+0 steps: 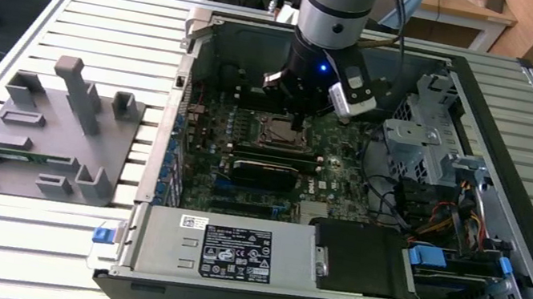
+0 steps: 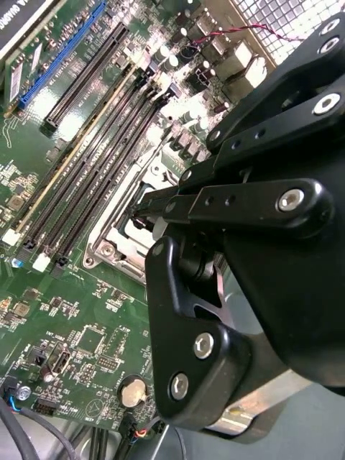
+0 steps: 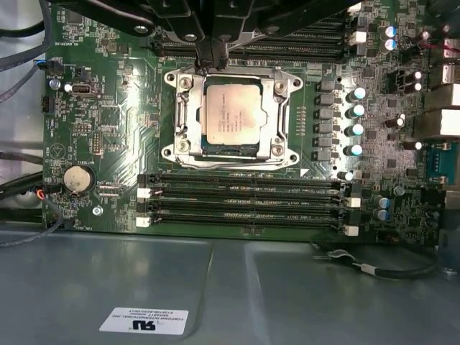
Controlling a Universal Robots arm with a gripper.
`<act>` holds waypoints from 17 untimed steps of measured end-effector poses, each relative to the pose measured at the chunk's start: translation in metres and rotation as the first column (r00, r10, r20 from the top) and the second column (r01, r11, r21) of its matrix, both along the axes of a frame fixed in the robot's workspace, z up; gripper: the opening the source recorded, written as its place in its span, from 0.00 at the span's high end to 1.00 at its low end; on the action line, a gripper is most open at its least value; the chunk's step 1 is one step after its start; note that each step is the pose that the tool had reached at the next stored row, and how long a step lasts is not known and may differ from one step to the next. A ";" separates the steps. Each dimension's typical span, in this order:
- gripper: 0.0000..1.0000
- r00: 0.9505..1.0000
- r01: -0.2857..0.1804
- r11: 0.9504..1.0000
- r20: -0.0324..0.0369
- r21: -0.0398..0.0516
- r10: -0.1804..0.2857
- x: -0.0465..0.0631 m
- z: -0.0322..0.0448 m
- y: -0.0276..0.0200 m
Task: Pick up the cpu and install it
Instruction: 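Install the second cpu locking lever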
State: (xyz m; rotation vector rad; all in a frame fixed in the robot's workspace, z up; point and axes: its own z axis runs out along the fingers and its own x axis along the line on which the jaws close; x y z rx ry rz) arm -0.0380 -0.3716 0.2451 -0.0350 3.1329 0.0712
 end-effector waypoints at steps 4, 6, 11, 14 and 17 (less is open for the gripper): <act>0.89 1.000 0.000 1.000 0.000 0.000 0.000 -0.002 -0.0001 0.0000; 0.89 1.000 0.000 1.000 0.000 0.000 0.000 -0.004 -0.0001 0.0000; 0.89 1.000 0.000 1.000 0.000 0.000 0.000 -0.006 0.0000 0.0000; 0.89 1.000 0.000 1.000 0.000 0.001 0.000 -0.007 0.0000 -0.0008; 0.89 1.000 0.000 1.000 -0.001 0.021 0.000 -0.006 -0.0001 -0.0037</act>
